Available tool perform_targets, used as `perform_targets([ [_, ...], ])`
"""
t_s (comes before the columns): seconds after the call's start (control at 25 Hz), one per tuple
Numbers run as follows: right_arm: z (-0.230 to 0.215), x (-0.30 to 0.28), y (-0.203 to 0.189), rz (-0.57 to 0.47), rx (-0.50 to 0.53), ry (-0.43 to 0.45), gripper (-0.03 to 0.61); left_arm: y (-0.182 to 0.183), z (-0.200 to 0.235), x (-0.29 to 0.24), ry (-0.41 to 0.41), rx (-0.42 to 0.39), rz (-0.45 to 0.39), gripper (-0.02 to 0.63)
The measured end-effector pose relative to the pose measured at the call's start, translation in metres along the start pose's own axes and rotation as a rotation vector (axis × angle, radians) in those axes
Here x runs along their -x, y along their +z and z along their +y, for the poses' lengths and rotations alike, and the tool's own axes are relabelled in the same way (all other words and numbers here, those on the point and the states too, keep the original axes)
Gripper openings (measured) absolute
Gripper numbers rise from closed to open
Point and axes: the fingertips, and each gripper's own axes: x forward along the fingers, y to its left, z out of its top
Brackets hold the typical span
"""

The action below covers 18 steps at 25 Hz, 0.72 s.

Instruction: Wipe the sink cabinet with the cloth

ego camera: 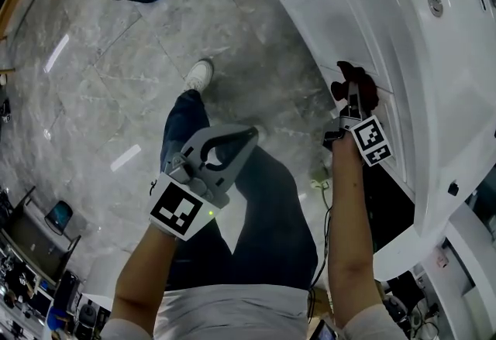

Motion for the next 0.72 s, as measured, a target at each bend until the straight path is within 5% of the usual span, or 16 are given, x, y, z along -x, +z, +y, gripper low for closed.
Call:
perform_targets([
  [0.72,-0.055,-0.048,-0.059,0.093,0.063,-0.080,0.128,-0.023,0.019,-0.008,-0.002,-0.048,0.074,0.009],
])
